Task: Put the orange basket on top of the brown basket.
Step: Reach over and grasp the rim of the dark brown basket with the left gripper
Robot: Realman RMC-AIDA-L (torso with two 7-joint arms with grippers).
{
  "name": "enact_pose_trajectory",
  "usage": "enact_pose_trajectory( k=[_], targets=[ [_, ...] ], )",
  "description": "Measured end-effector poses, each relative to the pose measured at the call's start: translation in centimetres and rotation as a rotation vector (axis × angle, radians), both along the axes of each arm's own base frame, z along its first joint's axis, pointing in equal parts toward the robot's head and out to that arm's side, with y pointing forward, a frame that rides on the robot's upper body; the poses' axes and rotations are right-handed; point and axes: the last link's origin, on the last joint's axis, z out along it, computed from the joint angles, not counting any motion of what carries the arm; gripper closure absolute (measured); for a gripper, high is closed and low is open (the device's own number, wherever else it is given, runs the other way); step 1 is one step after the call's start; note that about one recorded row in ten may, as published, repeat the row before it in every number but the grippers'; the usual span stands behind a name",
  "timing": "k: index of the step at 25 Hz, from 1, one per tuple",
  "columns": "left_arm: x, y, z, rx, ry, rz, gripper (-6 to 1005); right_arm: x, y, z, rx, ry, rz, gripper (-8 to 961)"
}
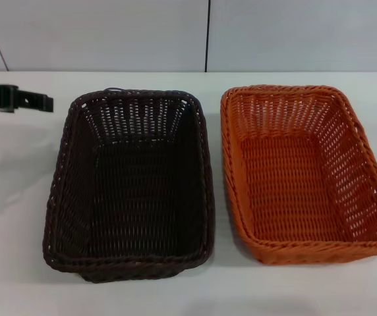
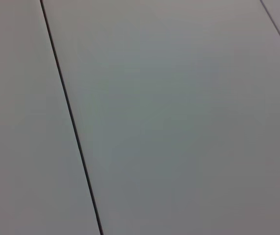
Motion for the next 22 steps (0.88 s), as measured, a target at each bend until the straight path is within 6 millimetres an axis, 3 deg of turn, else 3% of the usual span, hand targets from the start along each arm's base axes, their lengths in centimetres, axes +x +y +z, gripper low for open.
enact_pose_trajectory(
  k=[8, 22],
  targets=[
    [-0.7, -0.7, -2.0, -0.067, 0.009, 0.045, 175, -0.5, 0.5, 0.1, -0.001, -0.001, 0.011, 221],
    [-2.1, -1.6, -3.8, -0.124, -0.011, 0.09, 177, -0.6, 0.6, 0.1, -0.002, 0.0, 0.013, 222]
  ],
)
